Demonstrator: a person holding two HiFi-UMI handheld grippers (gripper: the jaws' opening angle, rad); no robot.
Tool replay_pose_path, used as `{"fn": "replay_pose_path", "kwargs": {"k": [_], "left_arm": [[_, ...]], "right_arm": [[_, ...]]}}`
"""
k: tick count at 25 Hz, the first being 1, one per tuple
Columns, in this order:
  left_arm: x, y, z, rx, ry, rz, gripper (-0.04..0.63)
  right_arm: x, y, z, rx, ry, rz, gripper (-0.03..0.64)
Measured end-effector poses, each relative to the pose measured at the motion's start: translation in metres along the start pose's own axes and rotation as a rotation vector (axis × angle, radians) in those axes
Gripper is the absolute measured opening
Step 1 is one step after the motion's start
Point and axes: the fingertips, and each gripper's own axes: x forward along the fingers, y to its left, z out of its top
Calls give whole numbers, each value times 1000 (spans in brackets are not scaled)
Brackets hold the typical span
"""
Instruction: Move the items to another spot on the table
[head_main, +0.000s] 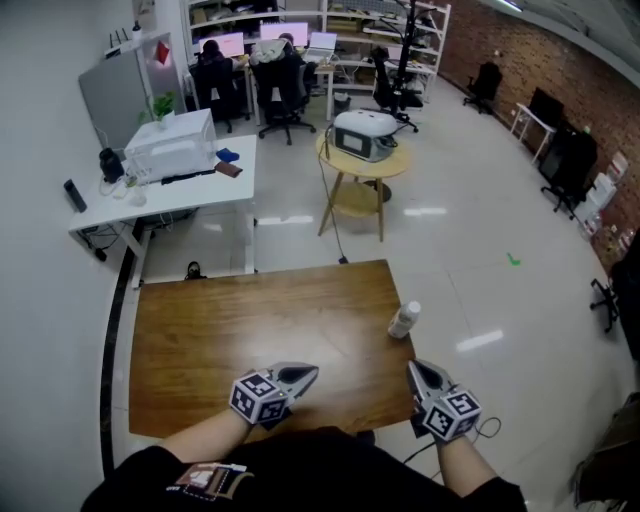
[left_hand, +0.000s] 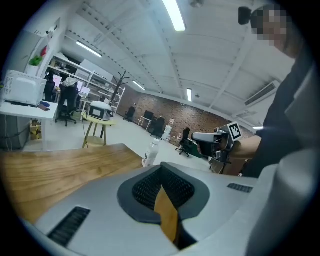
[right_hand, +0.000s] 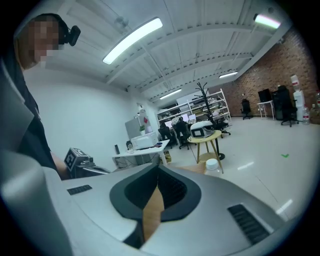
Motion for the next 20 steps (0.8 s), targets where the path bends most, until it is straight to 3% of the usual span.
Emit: {"fn": "replay_pose_path", "kwargs": {"k": [7,12,13,14,16,20], "left_arm": [[145,-17,12,22,21,155,0],[237,-14,2,43,94,266,0],[252,-12,-2,41,116,277,39],[266,-7,-8,35,137,291,149],[292,6,-18,11,170,333,277],[335,30,-33,-78,196,378,393]], "right_arm": [[-26,-127,24,-42,-7,17,0],[-31,-177,39,-73,27,40,15],[-32,-183,39,-72,29,48,17],[-33,-188,39,-70,35,49,17],[-37,-198,36,-64,54,44,17],[-45,-211,21,-60,94,23,17]]}}
